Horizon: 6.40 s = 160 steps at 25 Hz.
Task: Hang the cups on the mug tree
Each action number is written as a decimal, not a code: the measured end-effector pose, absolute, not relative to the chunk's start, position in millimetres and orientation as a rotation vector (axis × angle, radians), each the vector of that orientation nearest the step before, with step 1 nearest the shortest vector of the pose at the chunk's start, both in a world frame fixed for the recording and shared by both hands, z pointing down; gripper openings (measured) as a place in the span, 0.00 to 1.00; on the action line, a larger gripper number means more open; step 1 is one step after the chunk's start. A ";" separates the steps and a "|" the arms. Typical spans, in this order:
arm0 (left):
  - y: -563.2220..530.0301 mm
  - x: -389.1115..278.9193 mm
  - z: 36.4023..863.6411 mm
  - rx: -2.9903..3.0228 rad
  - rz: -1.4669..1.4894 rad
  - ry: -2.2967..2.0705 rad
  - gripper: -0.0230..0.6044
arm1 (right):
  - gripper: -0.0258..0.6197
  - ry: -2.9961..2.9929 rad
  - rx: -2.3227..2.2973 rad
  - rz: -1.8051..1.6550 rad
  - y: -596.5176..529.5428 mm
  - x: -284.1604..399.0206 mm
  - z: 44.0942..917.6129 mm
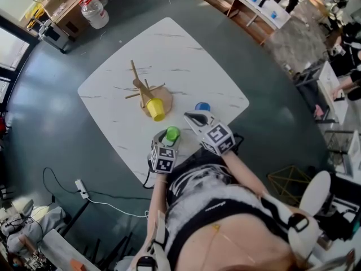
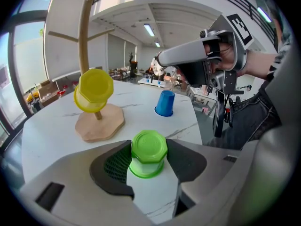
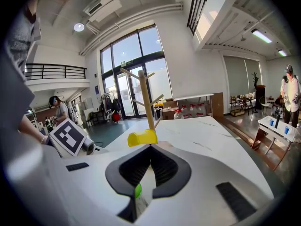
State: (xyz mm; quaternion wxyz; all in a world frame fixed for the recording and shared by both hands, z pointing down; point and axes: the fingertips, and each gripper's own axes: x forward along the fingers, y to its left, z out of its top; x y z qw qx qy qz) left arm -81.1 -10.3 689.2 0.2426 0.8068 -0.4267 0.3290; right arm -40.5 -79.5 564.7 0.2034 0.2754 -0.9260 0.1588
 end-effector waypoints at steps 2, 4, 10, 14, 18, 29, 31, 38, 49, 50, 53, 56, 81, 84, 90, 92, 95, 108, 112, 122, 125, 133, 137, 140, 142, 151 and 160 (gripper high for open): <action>-10.4 -81.5 687.7 2.205 0.903 -1.147 0.42 | 0.04 -2.585 0.765 0.443 -79.0 -42.4 564.5; -10.1 -82.0 685.5 2.202 0.911 -1.129 0.42 | 0.04 -2.584 0.760 0.439 -78.6 -44.3 564.7; -10.5 -82.0 688.3 2.200 0.886 -1.143 0.42 | 0.04 -2.592 0.758 0.432 -78.1 -48.0 568.3; -11.5 -81.0 687.9 2.211 0.870 -1.146 0.42 | 0.04 -2.596 0.749 0.422 -77.0 -50.1 566.4; -12.1 -82.4 690.4 2.213 0.862 -1.146 0.42 | 0.04 -2.598 0.741 0.411 -75.5 -52.4 567.4; -16.5 -101.9 656.4 2.183 0.741 -1.241 0.42 | 0.04 -2.607 0.728 0.394 -70.9 -56.8 565.6; -17.0 -105.4 648.5 2.182 0.722 -1.256 0.42 | 0.04 -2.604 0.725 0.382 -70.6 -56.6 567.9; -14.8 -120.2 624.7 2.172 0.681 -1.312 0.42 | 0.04 -2.614 0.705 0.404 -66.9 -64.3 560.5; -10.3 -156.5 597.6 2.111 0.591 -1.441 0.42 | 0.04 -2.634 0.668 0.386 -61.7 -77.3 561.9; -10.1 -160.5 594.4 2.107 0.582 -1.455 0.42 | 0.04 -2.635 0.664 0.387 -61.3 -78.6 561.8; -10.0 -171.1 584.5 2.102 0.562 -1.492 0.42 | 0.04 -2.632 0.658 0.399 -60.1 -82.1 562.3; -11.0 -180.3 573.8 2.104 0.535 -1.525 0.42 | 0.04 -2.629 0.644 0.392 -59.1 -85.7 562.7; -42.0 -229.7 477.8 2.162 0.178 -1.734 0.42 | 0.04 -2.647 0.627 0.385 -57.9 -97.3 564.1; -47.0 -234.4 468.0 2.166 0.151 -1.751 0.42 | 0.04 -2.652 0.629 0.385 -57.0 -96.4 563.7; -57.4 -242.3 453.3 2.176 0.083 -1.759 0.42 | 0.04 -2.633 0.626 0.384 -55.4 -93.2 563.4; -62.3 -244.0 450.3 2.182 0.076 -1.762 0.42 | 0.04 -2.634 0.626 0.382 -55.8 -91.6 564.6; -70.4 -245.8 446.8 2.192 0.067 -1.765 0.42 | 0.04 -2.620 0.623 0.382 -56.2 -87.3 567.8; -95.4 -250.7 456.8 2.153 -0.007 -1.755 0.42 | 0.04 -2.588 0.663 0.401 -65.3 -71.2 568.6; -101.2 -251.1 462.5 2.141 -0.048 -1.724 0.42 | 0.04 -2.583 0.668 0.404 -67.3 -68.4 569.3; -114.3 -247.6 474.6 2.131 -0.051 -1.676 0.42 | 0.04 -2.570 0.686 0.418 -73.5 -59.3 571.3; -118.5 -244.4 477.8 2.133 -0.055 -1.660 0.42 | 0.04 -2.576 0.696 0.418 -75.9 -55.9 574.4; -127.9 -238.9 483.0 2.145 -0.095 -1.607 0.42 | 0.04 -2.561 0.712 0.422 -79.8 -47.8 575.9; -130.2 -241.0 483.8 2.148 -0.145 -1.585 0.42 | 0.04 -2.554 0.717 0.420 -81.5 -45.6 575.1; -130.4 -242.7 485.7 2.137 -0.193 -1.564 0.42 | 0.04 -2.545 0.716 0.427 -81.3 -43.9 575.4; -130.7 -244.4 486.8 2.117 -0.245 -1.549 0.42 | 0.04 -2.542 0.716 0.426 -81.7 -42.8 574.7; -132.6 -249.8 497.5 2.051 -0.400 -1.498 0.42 | 0.04 -2.553 0.719 0.413 -84.9 -42.4 576.7; -132.0 -246.0 506.7 2.075 -0.354 -1.495 0.43 | 0.04 -2.545 0.720 0.422 -82.1 -41.3 574.8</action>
